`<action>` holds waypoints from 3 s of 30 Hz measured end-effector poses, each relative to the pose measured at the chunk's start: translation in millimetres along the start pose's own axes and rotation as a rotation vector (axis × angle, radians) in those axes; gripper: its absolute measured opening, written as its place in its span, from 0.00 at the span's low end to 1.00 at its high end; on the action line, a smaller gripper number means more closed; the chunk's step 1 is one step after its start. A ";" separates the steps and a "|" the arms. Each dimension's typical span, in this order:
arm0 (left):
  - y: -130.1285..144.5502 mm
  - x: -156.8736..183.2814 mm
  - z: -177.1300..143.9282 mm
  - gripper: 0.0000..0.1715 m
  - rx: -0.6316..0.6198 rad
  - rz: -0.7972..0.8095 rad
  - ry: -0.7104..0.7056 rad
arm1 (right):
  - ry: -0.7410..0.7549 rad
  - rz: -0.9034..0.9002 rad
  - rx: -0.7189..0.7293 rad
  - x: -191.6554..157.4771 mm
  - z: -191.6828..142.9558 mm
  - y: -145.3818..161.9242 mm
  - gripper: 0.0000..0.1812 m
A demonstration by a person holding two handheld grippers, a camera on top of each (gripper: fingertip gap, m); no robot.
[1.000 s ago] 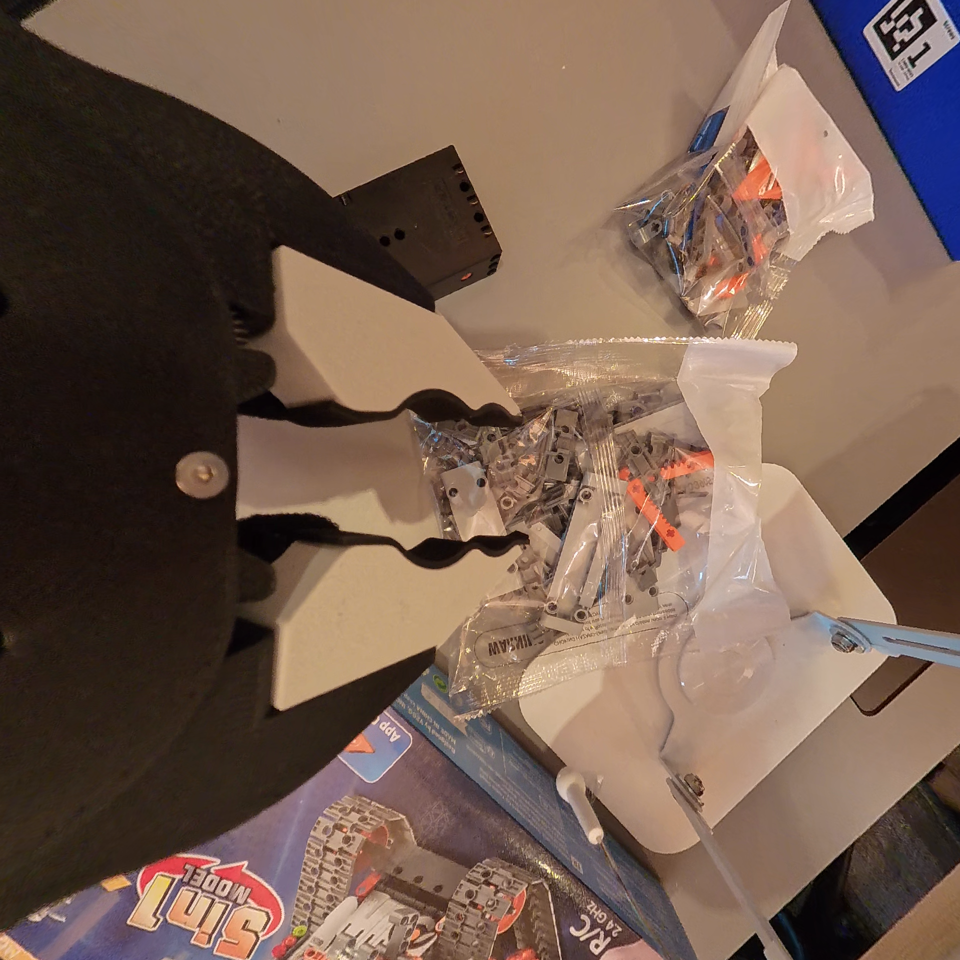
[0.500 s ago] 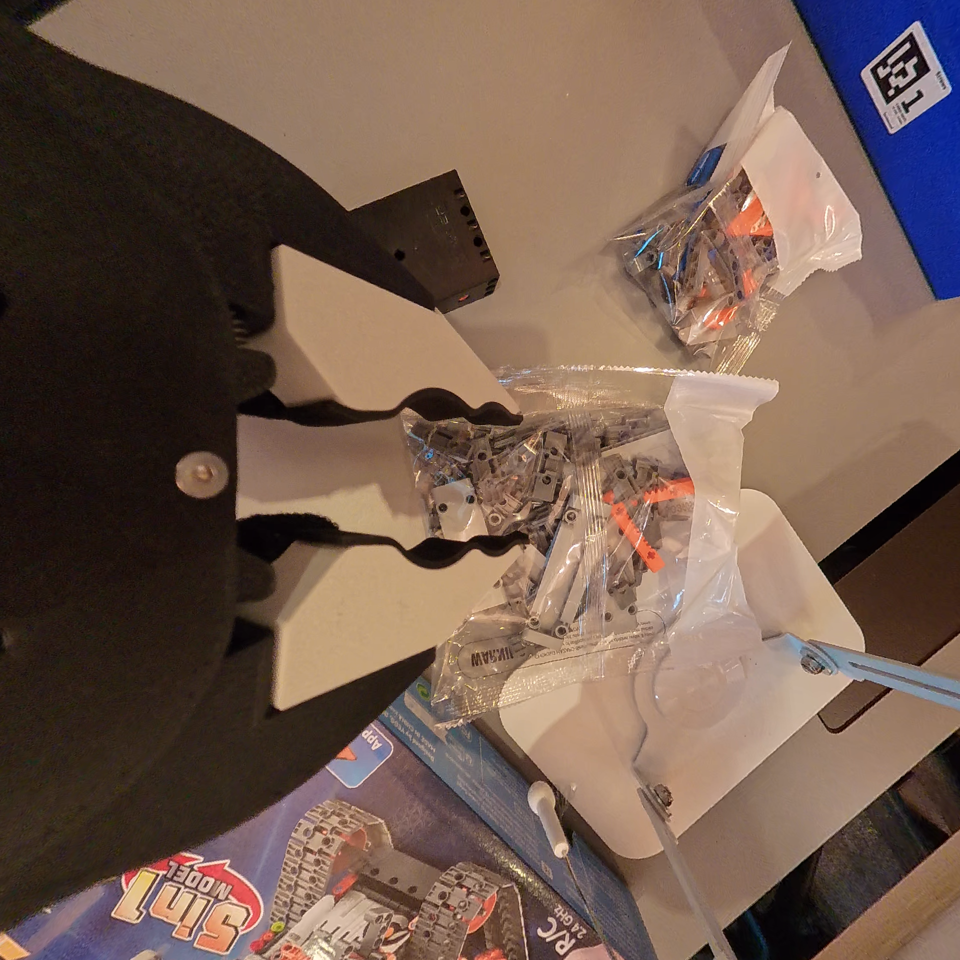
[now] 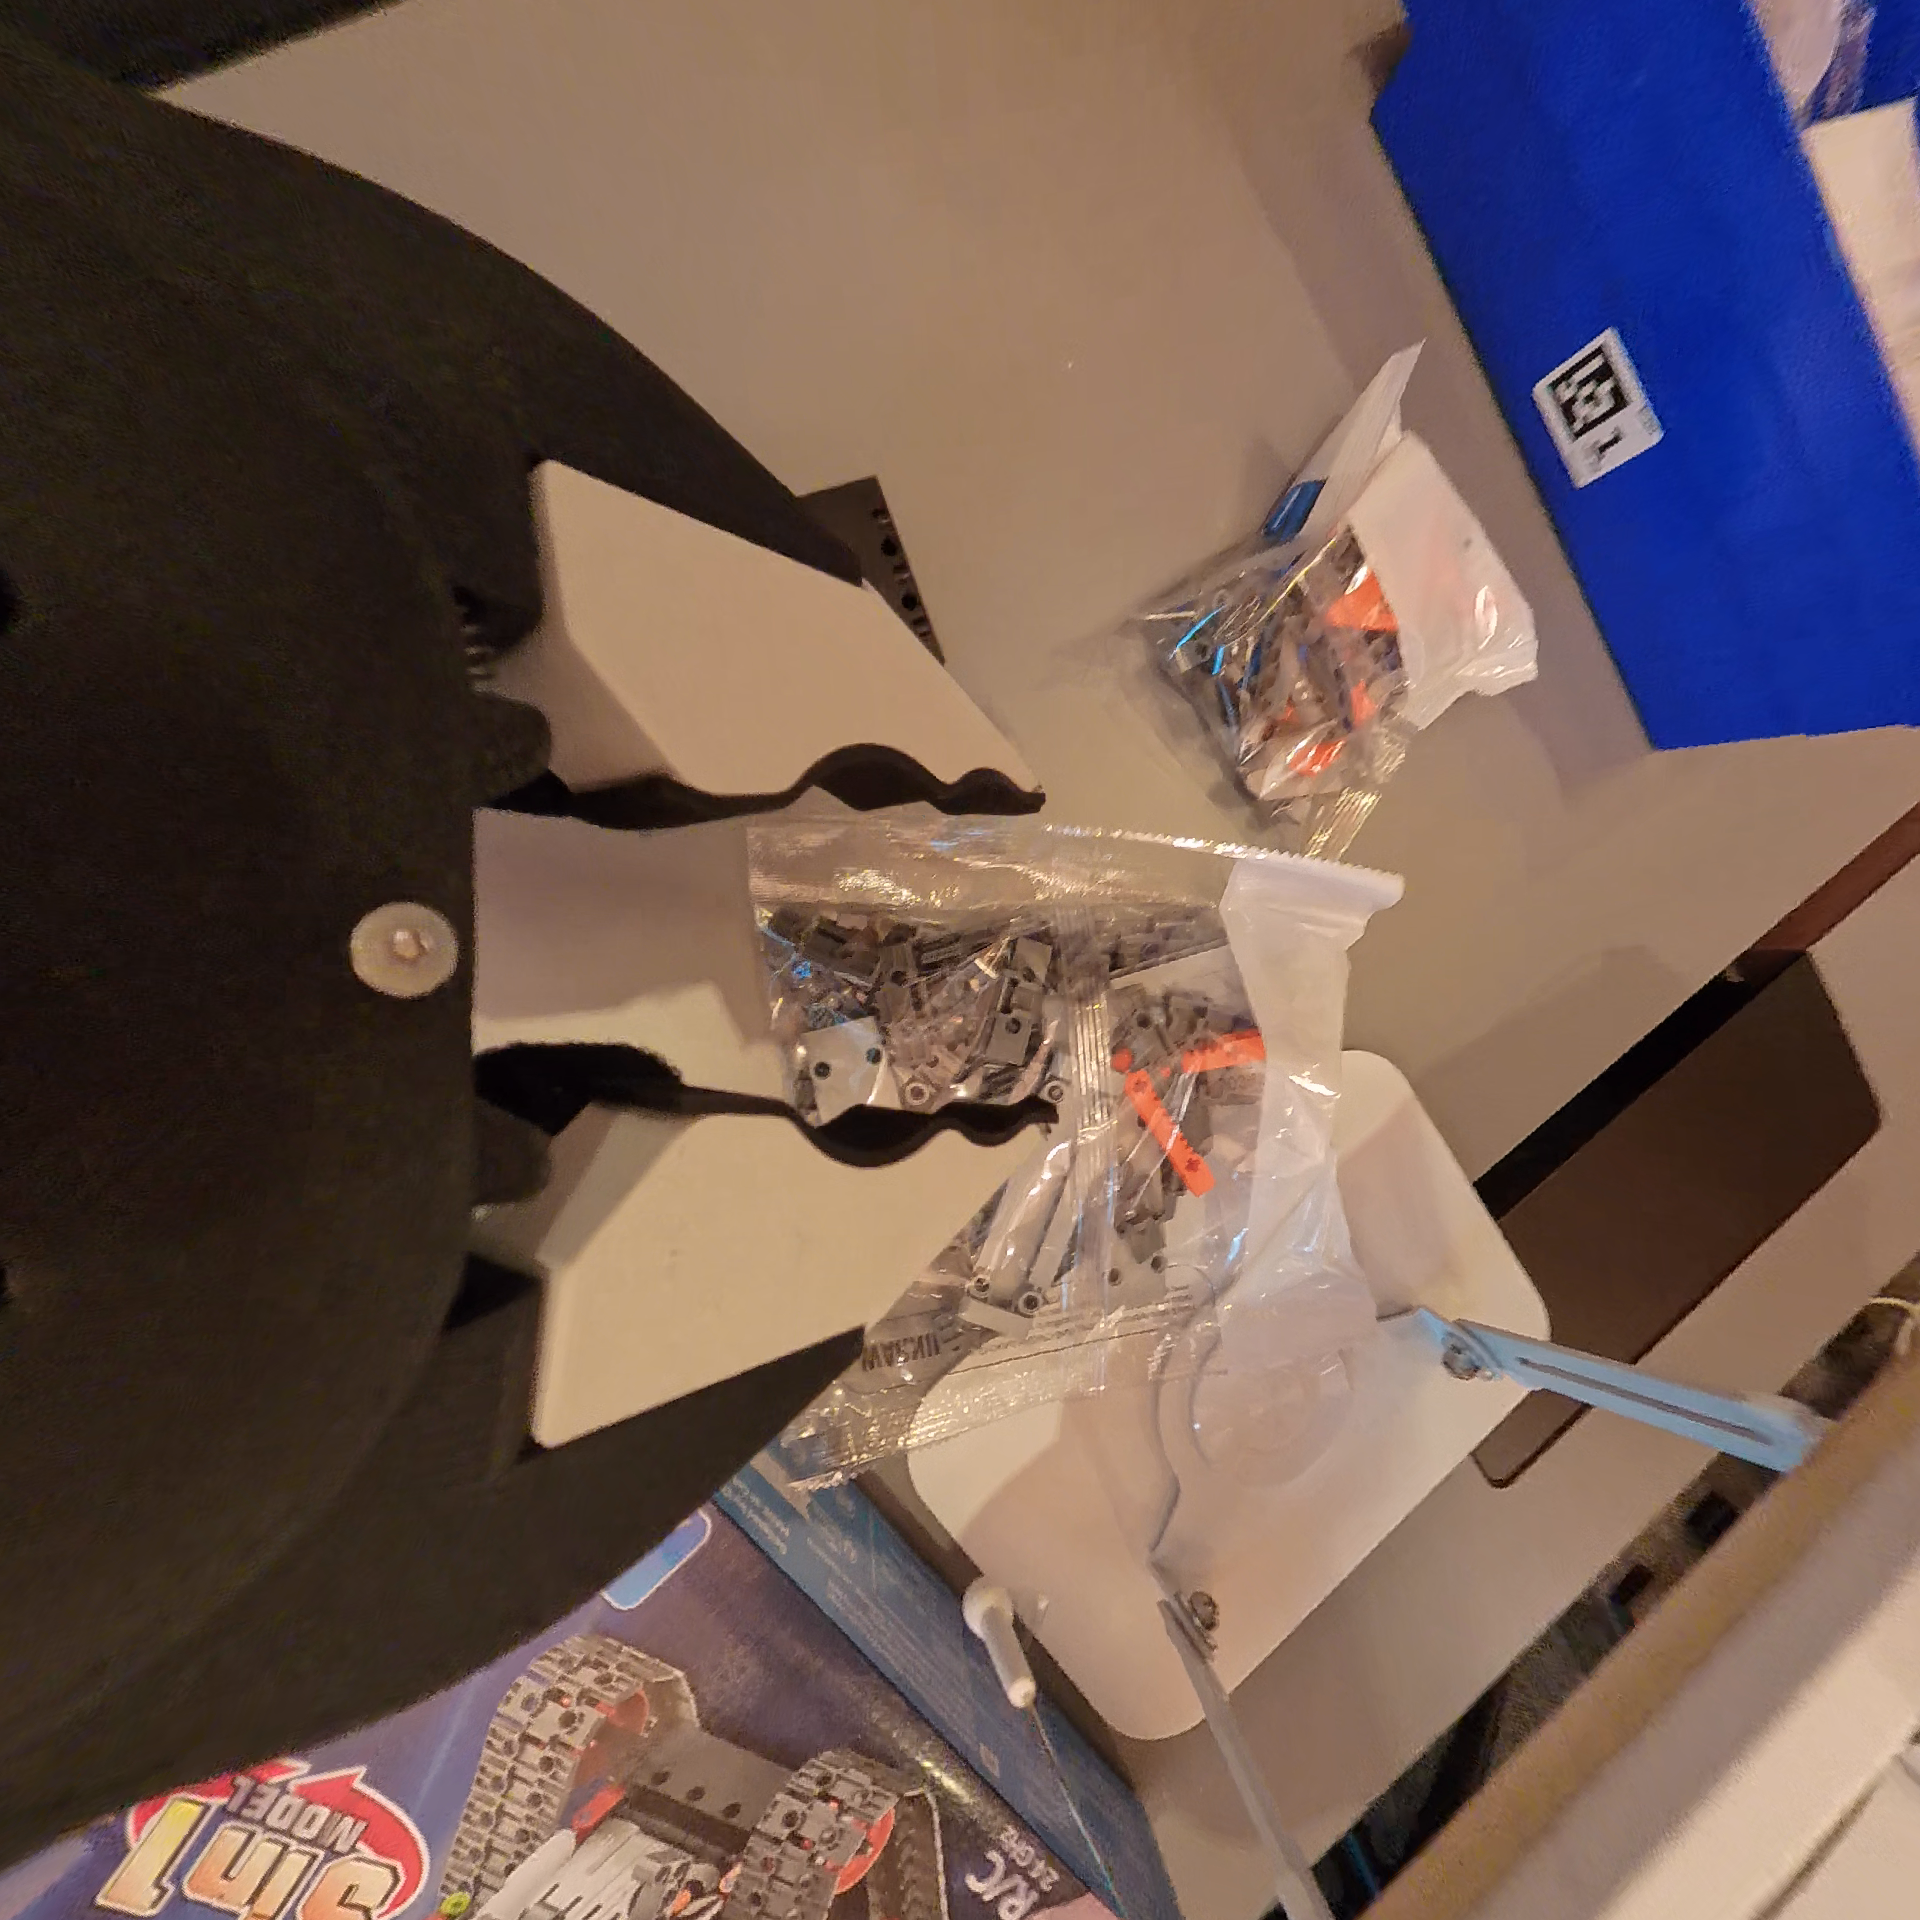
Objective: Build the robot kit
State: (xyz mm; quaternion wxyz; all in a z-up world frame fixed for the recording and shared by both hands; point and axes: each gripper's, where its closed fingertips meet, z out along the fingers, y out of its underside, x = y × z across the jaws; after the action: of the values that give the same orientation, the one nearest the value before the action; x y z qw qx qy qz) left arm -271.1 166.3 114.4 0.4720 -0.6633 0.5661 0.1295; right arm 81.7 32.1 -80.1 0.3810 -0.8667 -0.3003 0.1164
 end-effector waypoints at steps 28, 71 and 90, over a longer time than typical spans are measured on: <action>-161.7 215.0 -15.2 0.00 0.333 -0.217 0.484 | -0.742 0.505 0.440 -67.6 -10.5 -40.0 0.11; -105.8 337.5 -0.5 0.00 0.238 -0.264 0.693 | -0.141 -0.281 0.121 -157.6 12.1 -16.1 0.00; -65.3 369.8 -2.7 0.00 0.125 -0.292 0.567 | -0.306 -0.069 0.180 -124.0 -17.0 16.8 0.00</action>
State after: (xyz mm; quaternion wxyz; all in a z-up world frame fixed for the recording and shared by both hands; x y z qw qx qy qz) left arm -94.7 -73.8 -114.1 0.3488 -0.7169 0.5807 -0.1645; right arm -2.0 -62.4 -84.2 0.4107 -0.7904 -0.3726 0.2603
